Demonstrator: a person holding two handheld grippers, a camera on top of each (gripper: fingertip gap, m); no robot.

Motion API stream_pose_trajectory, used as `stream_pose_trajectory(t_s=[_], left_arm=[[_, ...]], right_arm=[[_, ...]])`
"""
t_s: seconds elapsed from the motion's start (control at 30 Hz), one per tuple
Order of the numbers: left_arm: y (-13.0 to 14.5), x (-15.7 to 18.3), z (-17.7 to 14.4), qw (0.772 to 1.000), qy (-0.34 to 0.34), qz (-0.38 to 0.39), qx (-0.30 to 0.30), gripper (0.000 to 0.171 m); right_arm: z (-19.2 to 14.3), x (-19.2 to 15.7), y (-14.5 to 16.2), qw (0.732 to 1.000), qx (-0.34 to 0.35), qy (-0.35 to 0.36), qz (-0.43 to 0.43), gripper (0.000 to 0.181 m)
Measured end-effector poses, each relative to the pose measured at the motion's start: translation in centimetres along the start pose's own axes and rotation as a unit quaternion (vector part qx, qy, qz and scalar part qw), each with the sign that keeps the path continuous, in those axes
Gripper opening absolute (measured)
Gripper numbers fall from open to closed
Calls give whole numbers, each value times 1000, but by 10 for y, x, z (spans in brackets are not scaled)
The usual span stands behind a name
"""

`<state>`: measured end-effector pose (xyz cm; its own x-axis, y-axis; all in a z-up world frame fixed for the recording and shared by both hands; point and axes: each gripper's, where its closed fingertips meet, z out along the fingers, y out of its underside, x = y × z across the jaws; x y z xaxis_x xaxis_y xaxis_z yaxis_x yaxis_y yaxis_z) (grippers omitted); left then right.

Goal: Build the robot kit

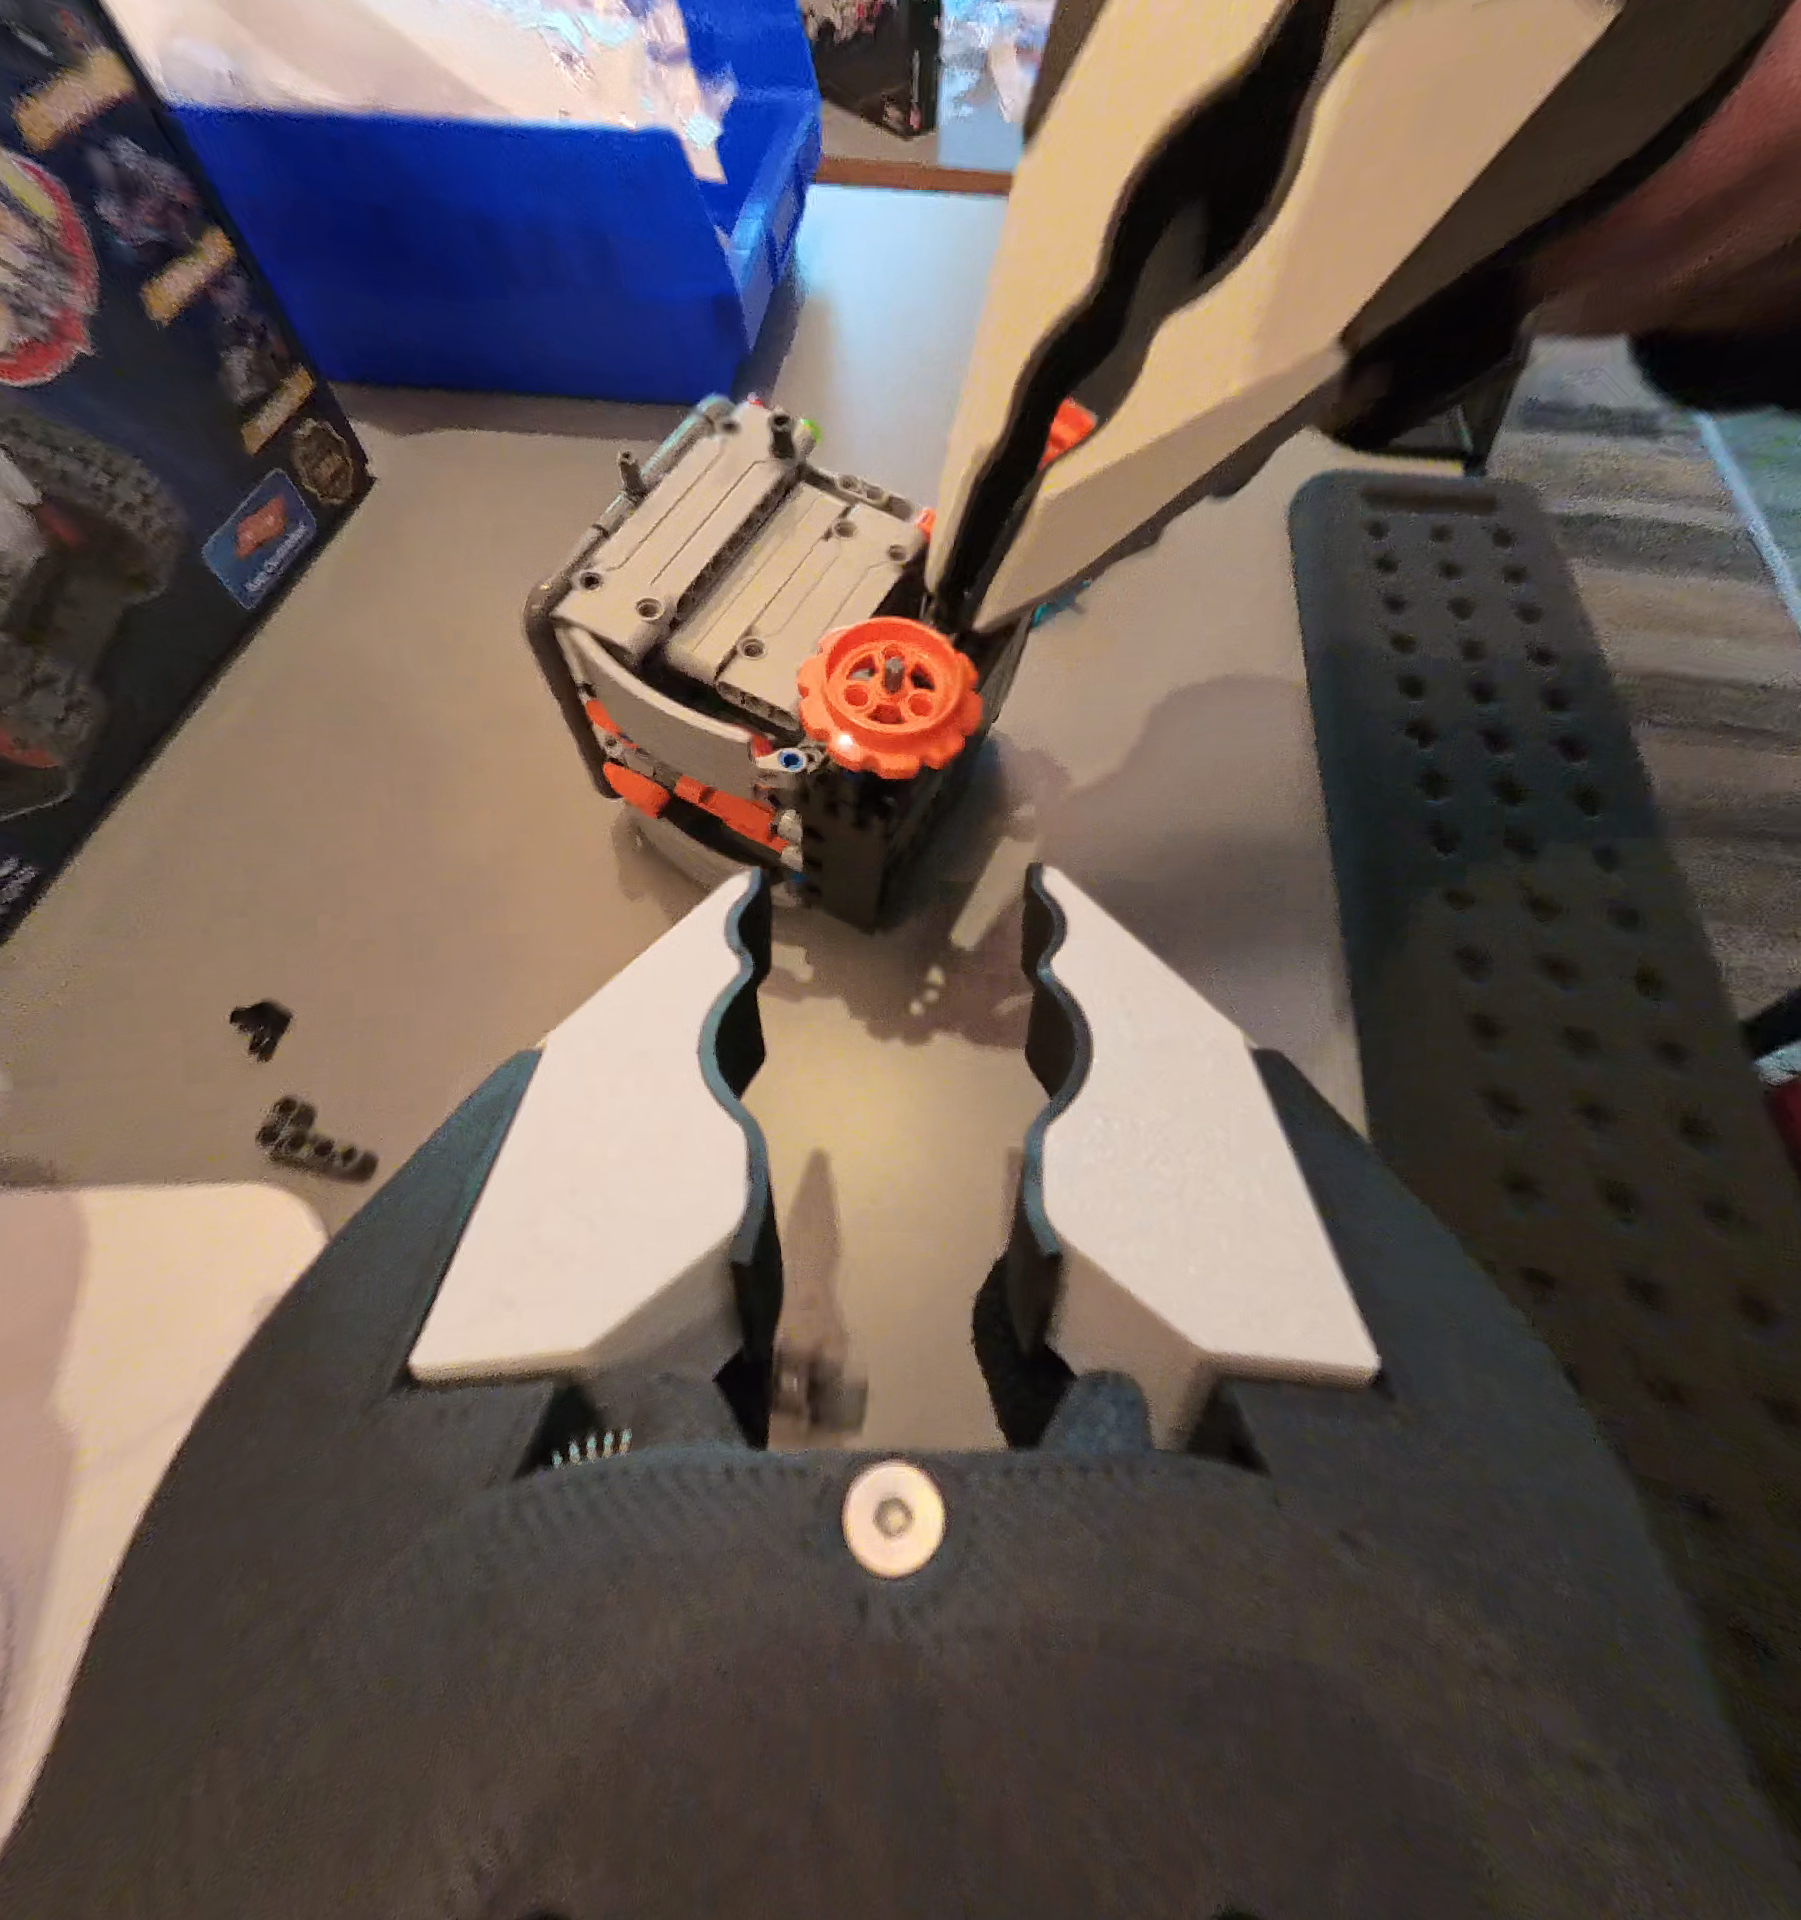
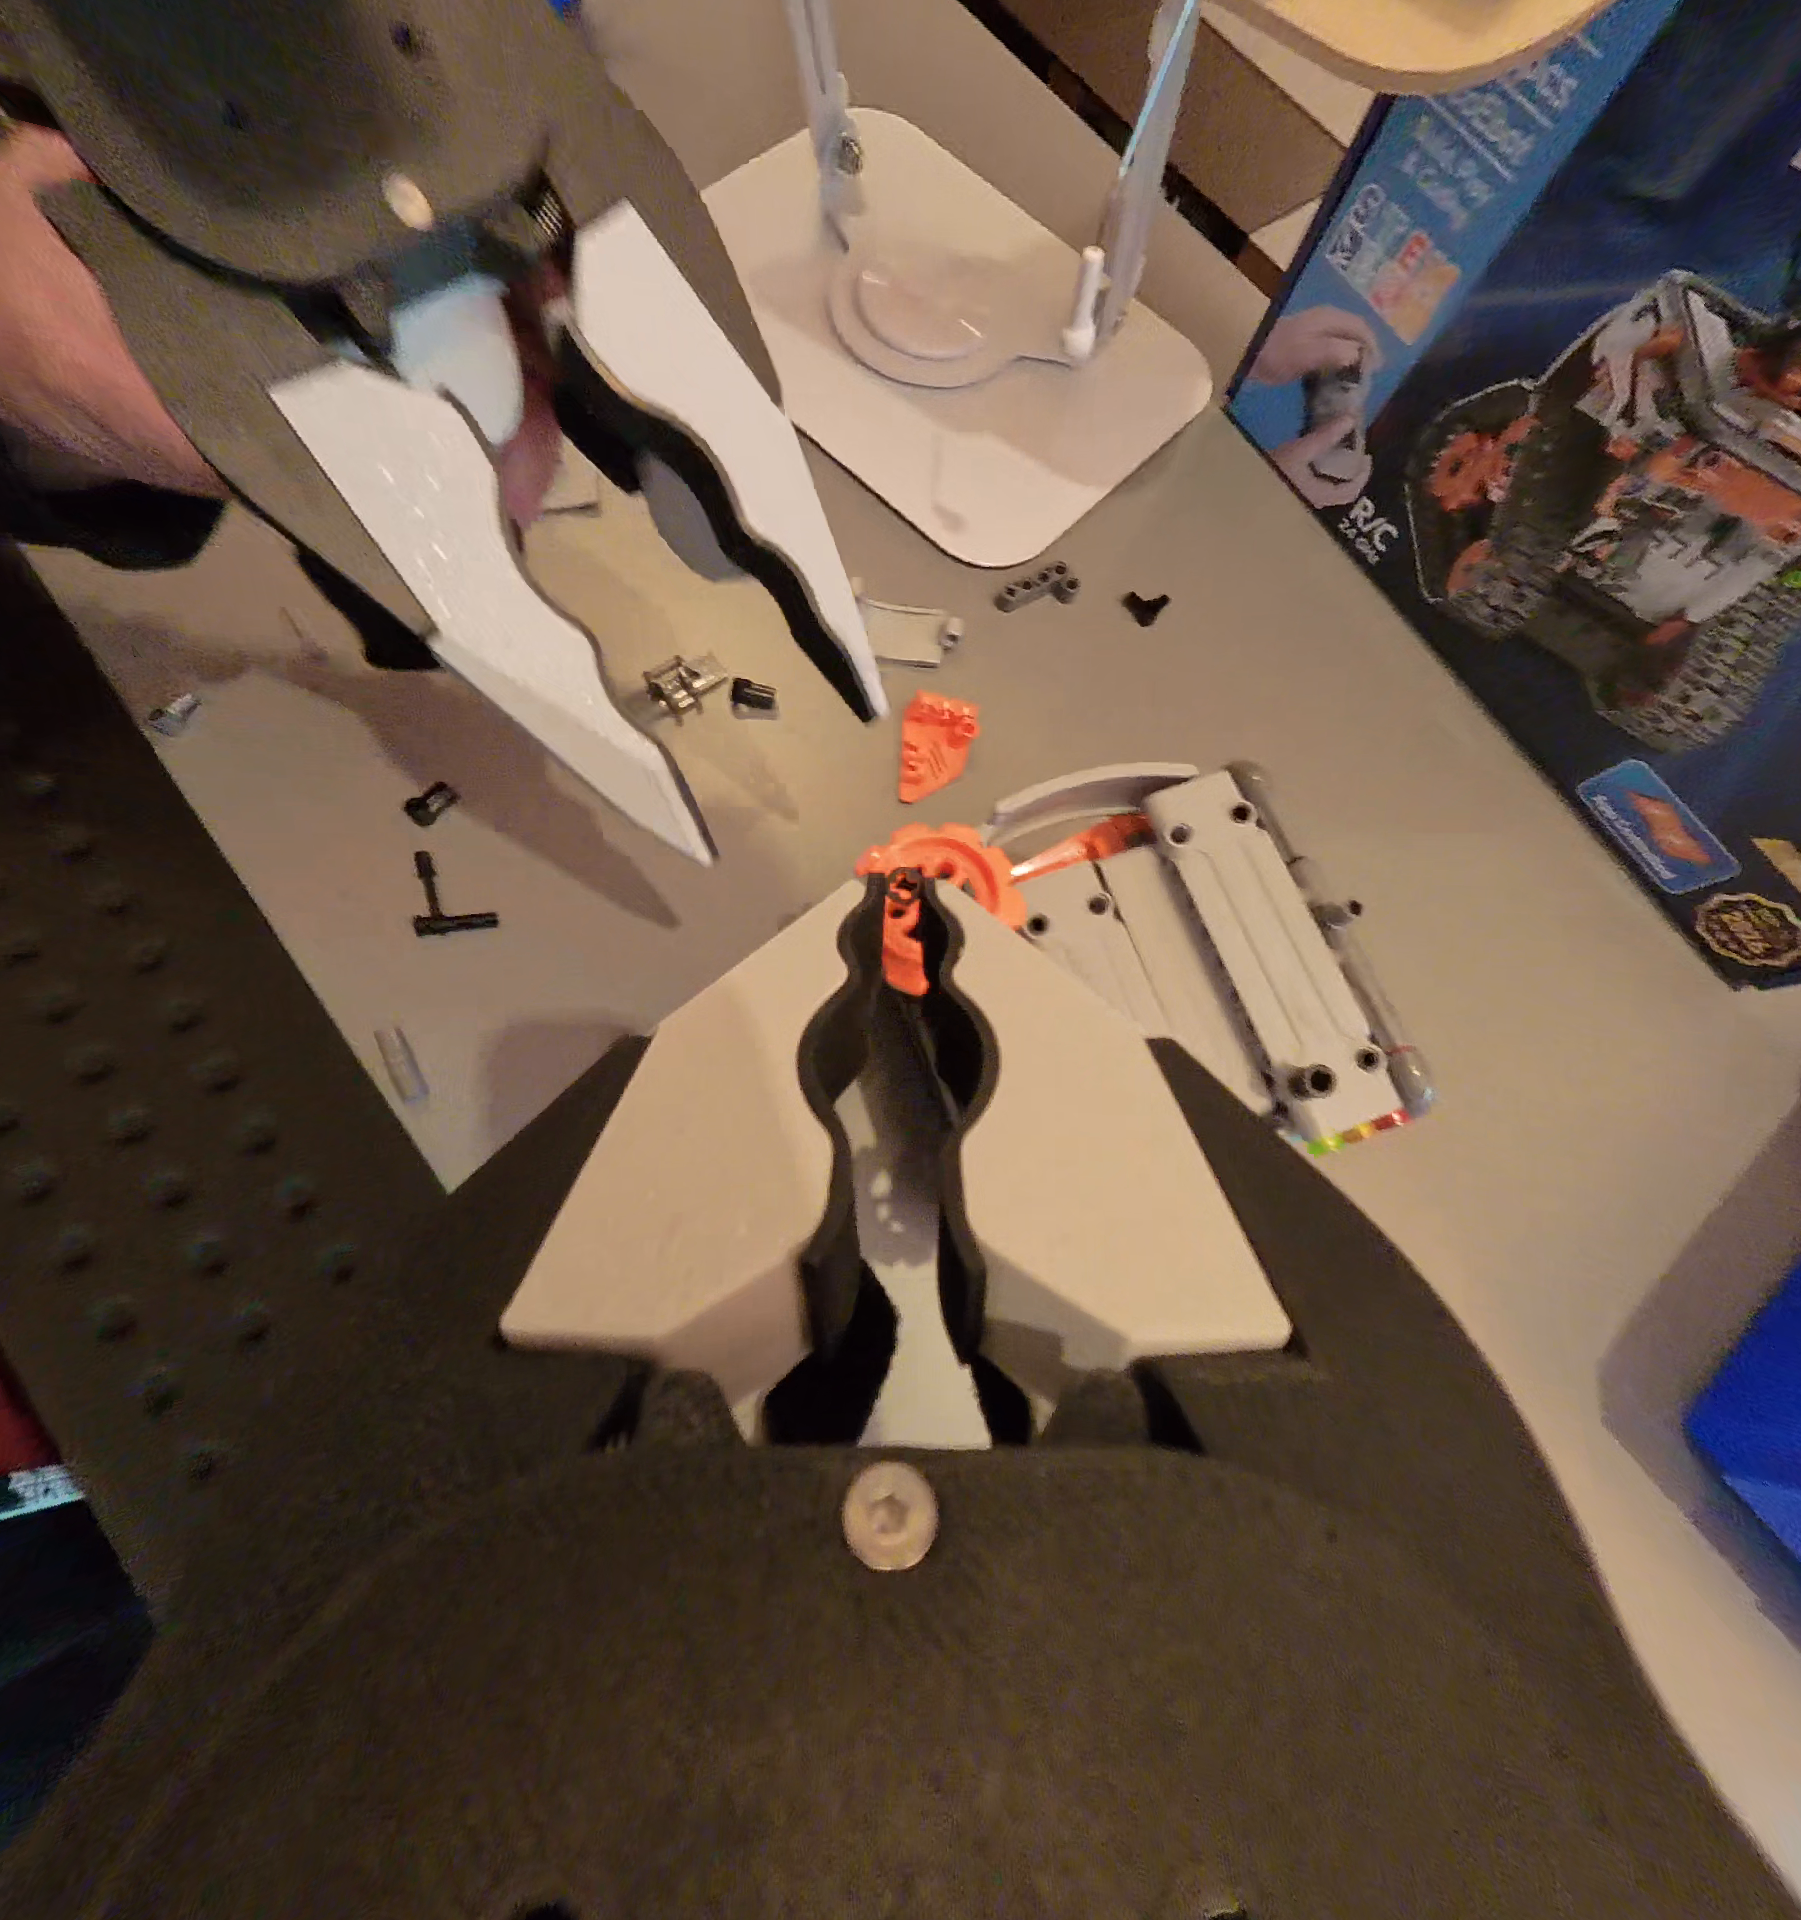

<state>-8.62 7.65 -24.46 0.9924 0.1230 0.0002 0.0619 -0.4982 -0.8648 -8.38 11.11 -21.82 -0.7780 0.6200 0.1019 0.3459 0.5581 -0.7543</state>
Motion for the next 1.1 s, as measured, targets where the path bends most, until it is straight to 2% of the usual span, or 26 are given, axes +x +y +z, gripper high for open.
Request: stream_pose_trajectory(t_s=[0.1, 0.2, 0.33, 0.4, 0.47, 0.53, 0.67, 0.8, 1.1], left_arm=[[1, -5, 32, 1000, 9, 4, 1, 51], [-2, -4, 47, 999, 2, 36, 5, 48], [-12, -2, 48, 999, -6, 41, 31, 31], [-16, 4, 48, 999, 6, 39, 37, 31], [-17, 3, 47, 998, -11, 50, 42, 32], [-21, -4, 44, 996, -36, 57, 58, 41], [-29, -6, 42, 995, -35, 63, 76, 60], [-31, 3, 50, 994, -15, 81, 78, 64], [-29, 7, 60, 994, -8, 72, 77, 43]], right_arm=[[1, 10, 6, 1000, -16, 13, -9, 3], [4, 10, 6, 1000, -15, 4, -9, 3], [9, 10, 11, 999, -35, -1, -26, 3], [6, 9, 7, 999, -24, -11, -20, 3], [4, 11, 6, 1000, -18, -11, -17, 3], [0, 15, 8, 1000, -22, -4, -16, 3], [-7, 16, 10, 1000, -2, -14, 17, 3], [-9, 14, 15, 999, 6, -15, 27, 3], [-9, 18, 13, 997, 56, -29, 50, 3]])
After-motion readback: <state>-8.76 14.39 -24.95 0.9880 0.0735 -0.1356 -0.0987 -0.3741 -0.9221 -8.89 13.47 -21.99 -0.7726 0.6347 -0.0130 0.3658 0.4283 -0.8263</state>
